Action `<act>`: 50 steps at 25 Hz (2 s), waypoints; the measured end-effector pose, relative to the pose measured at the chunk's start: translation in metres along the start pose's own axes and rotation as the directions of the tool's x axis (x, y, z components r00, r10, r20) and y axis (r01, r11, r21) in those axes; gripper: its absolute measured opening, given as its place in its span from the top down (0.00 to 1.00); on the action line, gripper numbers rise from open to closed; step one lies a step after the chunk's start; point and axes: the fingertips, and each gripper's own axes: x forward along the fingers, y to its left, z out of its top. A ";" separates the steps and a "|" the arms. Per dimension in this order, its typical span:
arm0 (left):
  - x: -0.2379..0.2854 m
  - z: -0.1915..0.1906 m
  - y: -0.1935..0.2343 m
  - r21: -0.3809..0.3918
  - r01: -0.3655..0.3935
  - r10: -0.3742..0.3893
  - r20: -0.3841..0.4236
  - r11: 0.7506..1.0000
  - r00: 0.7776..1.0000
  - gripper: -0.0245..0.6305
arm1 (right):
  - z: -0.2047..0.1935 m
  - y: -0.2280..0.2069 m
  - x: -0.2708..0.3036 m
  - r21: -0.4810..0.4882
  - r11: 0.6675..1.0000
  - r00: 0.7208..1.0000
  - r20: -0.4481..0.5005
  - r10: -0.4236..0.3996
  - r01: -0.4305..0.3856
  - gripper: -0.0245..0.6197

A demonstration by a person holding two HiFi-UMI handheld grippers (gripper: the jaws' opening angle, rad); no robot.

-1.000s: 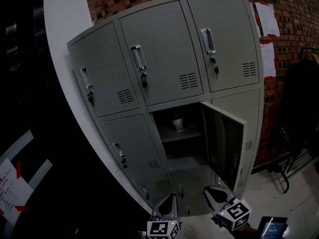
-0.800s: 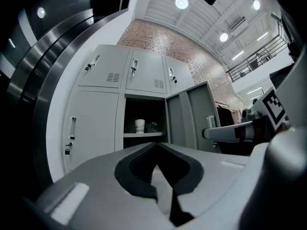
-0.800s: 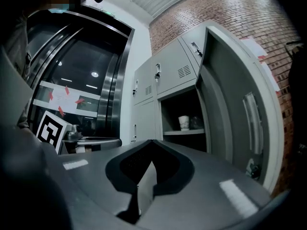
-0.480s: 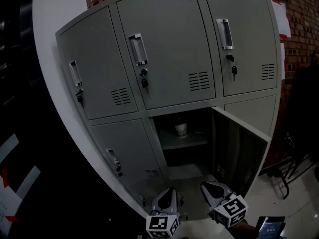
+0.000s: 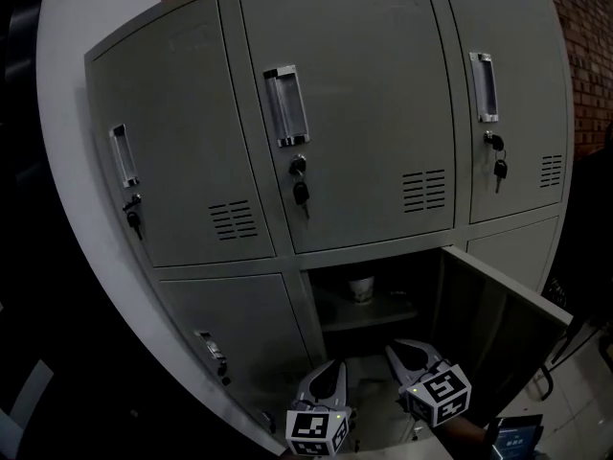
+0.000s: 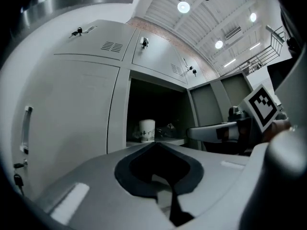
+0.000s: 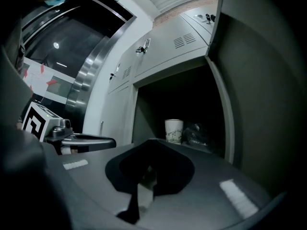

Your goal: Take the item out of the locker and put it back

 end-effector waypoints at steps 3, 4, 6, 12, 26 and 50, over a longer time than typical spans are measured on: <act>0.013 -0.001 0.010 -0.014 0.019 -0.019 0.003 1.000 1.000 0.97 | 0.001 -0.013 0.026 -0.015 1.000 1.000 -0.023 -0.016 0.016 0.97; 0.016 -0.001 0.013 -0.017 0.025 -0.025 0.005 1.000 1.000 0.97 | 0.002 -0.017 0.033 -0.021 1.000 0.999 -0.030 -0.022 0.022 0.97; 0.021 0.001 0.016 -0.026 0.033 -0.033 0.012 0.999 0.999 0.97 | 0.005 -0.027 0.047 -0.024 0.999 0.999 -0.042 -0.034 0.033 0.90; 0.029 0.009 0.024 -0.038 0.064 -0.062 0.061 0.997 0.996 0.97 | 0.023 -0.051 0.086 0.009 0.999 0.996 -0.081 -0.038 0.039 0.70; 0.029 0.008 0.042 -0.057 0.111 -0.106 0.085 0.992 0.991 0.97 | 0.003 -0.083 0.154 -0.029 0.999 0.954 -0.296 -0.052 0.046 0.43; 0.031 0.009 0.033 -0.053 0.095 -0.092 0.072 0.994 0.993 0.97 | 0.013 -0.067 0.134 -0.001 1.000 0.977 -0.214 0.019 -0.020 0.48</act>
